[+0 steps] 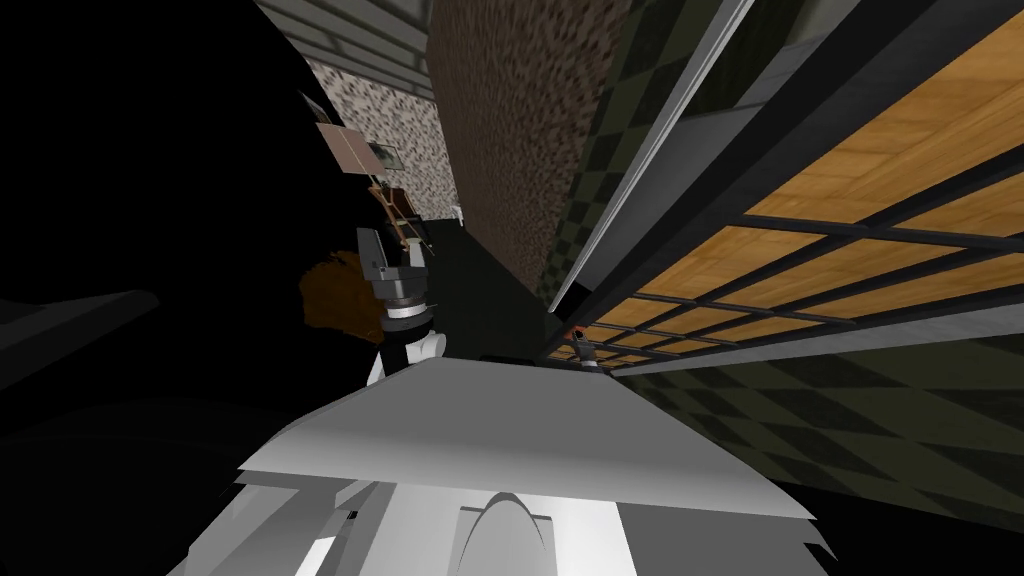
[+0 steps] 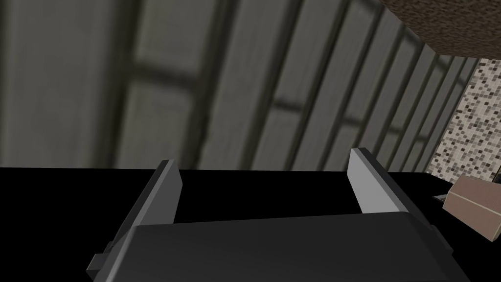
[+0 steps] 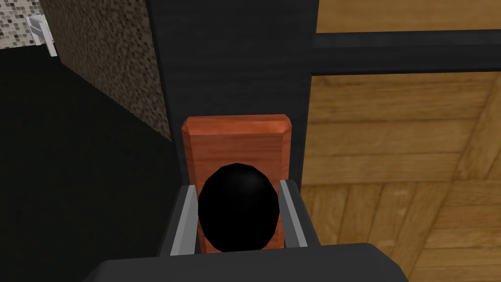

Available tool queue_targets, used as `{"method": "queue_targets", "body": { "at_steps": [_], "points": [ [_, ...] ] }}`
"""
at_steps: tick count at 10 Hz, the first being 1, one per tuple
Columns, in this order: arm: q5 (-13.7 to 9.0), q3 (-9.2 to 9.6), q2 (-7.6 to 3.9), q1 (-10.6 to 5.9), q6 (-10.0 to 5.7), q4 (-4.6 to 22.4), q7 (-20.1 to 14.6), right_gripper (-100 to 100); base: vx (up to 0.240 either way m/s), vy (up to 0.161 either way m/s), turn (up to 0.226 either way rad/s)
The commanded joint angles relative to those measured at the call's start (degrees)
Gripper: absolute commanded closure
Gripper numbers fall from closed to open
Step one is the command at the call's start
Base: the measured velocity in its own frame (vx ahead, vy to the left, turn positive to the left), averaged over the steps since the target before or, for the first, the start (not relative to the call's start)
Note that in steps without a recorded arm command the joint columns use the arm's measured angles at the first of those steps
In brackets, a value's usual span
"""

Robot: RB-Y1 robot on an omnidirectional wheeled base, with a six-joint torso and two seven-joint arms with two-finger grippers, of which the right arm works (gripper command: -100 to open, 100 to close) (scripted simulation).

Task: Pull the door open

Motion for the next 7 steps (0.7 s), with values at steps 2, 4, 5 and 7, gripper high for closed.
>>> {"method": "queue_targets", "body": {
  "at_steps": [2,4,5,7],
  "points": [
    [0.9,1.81,-1.6,1.11,-2.28,0.1,-2.0,100,-0.217,-0.038,0.074],
    [0.9,2.12,-1.64,1.32,-2.71,0.6,-2.2,100,-0.103,-0.023,0.07],
    [1.0,2.47,-1.89,1.48,-3.39,0.9,-2.5,100,-0.17,-0.066,0.161],
    [1.2,3.08,-2.33,1.76,-4.61,1.4,-3.2,100,-0.176,-0.055,0.118]
  ]
}}
